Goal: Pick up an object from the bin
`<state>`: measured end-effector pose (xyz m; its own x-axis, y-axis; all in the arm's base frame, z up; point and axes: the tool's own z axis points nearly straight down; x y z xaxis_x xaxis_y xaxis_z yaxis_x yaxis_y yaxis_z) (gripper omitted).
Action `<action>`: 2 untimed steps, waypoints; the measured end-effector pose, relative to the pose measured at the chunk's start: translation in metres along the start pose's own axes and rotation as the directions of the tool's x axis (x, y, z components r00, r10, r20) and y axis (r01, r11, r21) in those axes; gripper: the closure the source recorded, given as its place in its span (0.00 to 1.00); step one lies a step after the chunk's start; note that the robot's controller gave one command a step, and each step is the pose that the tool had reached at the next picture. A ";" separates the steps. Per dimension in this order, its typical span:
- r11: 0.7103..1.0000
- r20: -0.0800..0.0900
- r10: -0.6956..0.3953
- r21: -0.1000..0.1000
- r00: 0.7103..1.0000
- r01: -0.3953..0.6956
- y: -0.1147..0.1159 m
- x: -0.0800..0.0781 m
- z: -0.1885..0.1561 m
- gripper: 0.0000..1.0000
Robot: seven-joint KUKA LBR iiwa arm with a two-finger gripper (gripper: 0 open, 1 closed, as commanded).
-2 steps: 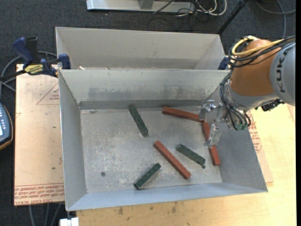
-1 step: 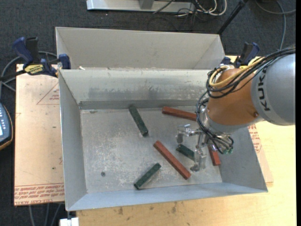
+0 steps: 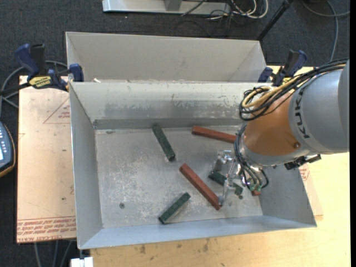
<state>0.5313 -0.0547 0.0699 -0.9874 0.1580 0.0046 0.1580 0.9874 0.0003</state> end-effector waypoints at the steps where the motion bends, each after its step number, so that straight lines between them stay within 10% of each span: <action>1: 0.995 0.006 -0.103 0.000 0.995 0.103 0.007 0.026 -0.001 0.00; 2: 0.994 0.008 -0.106 0.000 0.994 0.106 0.007 0.024 -0.002 1.00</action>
Offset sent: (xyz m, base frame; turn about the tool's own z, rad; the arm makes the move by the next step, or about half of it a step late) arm -0.0248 0.0105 0.0001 -0.1050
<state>0.5084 -0.0439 0.0720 -0.9986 0.0524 -0.0037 0.0524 0.9986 0.0005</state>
